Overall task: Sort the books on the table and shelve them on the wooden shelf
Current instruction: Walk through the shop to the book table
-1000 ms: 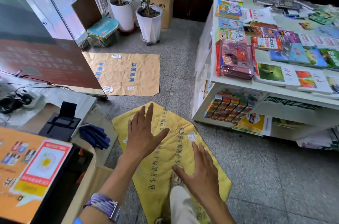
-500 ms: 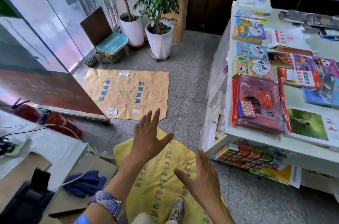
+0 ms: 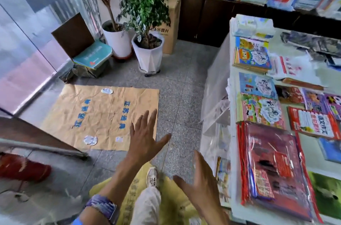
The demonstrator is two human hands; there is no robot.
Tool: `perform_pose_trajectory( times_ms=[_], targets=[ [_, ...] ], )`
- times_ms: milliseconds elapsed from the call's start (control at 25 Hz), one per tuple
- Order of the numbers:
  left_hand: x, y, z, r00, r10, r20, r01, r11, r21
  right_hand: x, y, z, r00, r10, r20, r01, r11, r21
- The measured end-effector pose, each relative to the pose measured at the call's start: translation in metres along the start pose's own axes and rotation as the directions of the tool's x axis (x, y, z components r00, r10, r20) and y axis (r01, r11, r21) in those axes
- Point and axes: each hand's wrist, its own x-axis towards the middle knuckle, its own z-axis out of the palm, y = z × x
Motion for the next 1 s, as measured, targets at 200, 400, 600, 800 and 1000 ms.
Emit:
perform_pose_trajectory(
  times_ms=[200, 400, 600, 800, 1000],
  targets=[
    [0.195, 0.000, -0.011, 0.998, 0.050, 0.028, -0.049, 0.998, -0.041, 0.167, -0.041, -0.048, 0.996, 0.008, -0.084, -0.014, 0.998, -0.063],
    [0.339, 0.029, -0.029, 0.989, 0.149, 0.025, -0.148, 0.988, -0.040, 0.294, -0.069, -0.088, 0.974, 0.002, -0.227, -0.016, 0.998, -0.061],
    [0.461, 0.059, -0.020, 0.977, 0.207, 0.055, -0.207, 0.978, -0.009, 0.422, -0.075, -0.123, 0.967, 0.010, -0.255, -0.028, 0.997, -0.069],
    [0.623, 0.095, 0.013, 0.979, 0.192, 0.072, -0.193, 0.981, 0.007, 0.592, -0.057, -0.182, 0.972, 0.014, -0.236, -0.023, 0.999, -0.040],
    [0.766, 0.144, 0.030, 0.982, 0.182, 0.043, -0.183, 0.982, 0.041, 0.734, -0.045, -0.260, 0.977, -0.015, -0.211, 0.000, 0.998, -0.070]
  ],
)
